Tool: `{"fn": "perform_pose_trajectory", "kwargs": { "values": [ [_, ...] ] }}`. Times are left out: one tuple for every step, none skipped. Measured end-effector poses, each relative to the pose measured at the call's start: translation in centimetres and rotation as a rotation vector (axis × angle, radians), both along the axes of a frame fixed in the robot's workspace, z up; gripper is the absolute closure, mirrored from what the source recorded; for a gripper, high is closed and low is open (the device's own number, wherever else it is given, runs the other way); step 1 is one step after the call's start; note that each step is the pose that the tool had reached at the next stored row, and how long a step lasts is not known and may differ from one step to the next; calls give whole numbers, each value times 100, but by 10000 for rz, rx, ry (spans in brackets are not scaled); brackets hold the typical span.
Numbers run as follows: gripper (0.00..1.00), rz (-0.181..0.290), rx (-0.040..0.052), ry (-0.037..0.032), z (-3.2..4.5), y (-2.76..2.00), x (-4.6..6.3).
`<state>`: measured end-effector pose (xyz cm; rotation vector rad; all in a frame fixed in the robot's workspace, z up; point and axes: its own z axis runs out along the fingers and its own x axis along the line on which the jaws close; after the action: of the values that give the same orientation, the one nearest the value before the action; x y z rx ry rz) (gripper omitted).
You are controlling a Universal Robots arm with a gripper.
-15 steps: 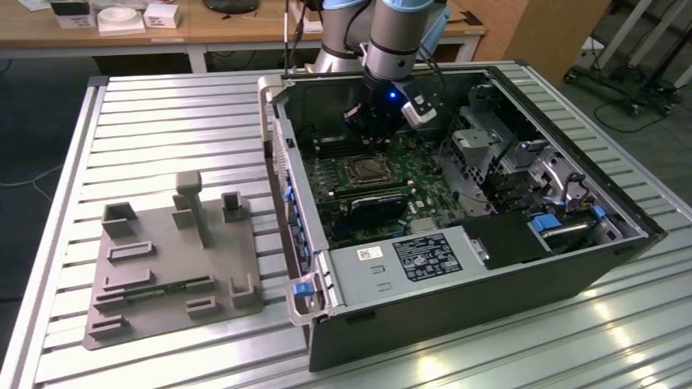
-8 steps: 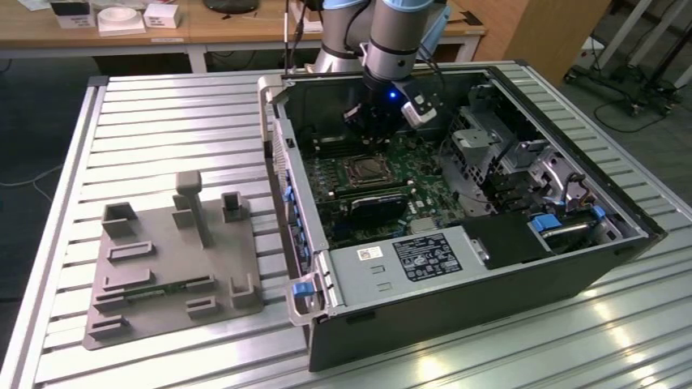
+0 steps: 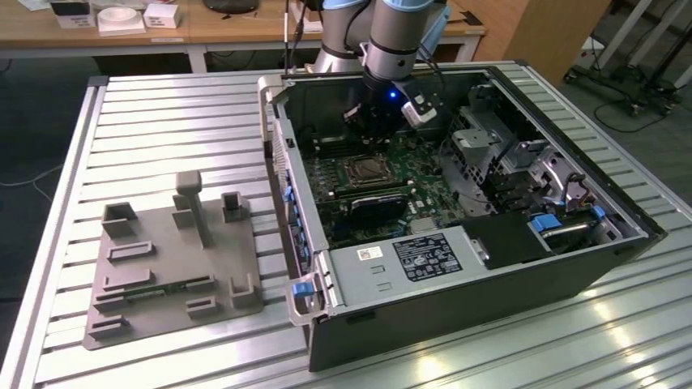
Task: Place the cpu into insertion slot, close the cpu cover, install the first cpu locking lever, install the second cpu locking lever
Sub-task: 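Install the first cpu locking lever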
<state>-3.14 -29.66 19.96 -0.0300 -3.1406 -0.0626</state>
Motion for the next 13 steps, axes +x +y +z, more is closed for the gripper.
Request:
{"fn": "perform_pose_trajectory", "kwargs": {
  "values": [
    [90,0,-6,0,0,0,0],
    [90,2,-13,0,0,0,1],
    [90,2,-21,0,0,-1,1],
    [90,1,-29,1,0,-1,1],
    [90,1,-36,1,0,-2,1],
    [90,1,-43,1,0,-2,1],
    [90,0,-49,0,0,-4,1],
    [90,-1,-56,0,0,-5,1],
    [90,0,-60,-1,-1,-7,1],
    [90,0,-65,-1,-1,-10,1],
    [90,1,-71,0,-1,-12,1],
    [90,1,-79,0,0,-16,1],
    [90,0,-86,0,0,-18,1]
  ]
}}
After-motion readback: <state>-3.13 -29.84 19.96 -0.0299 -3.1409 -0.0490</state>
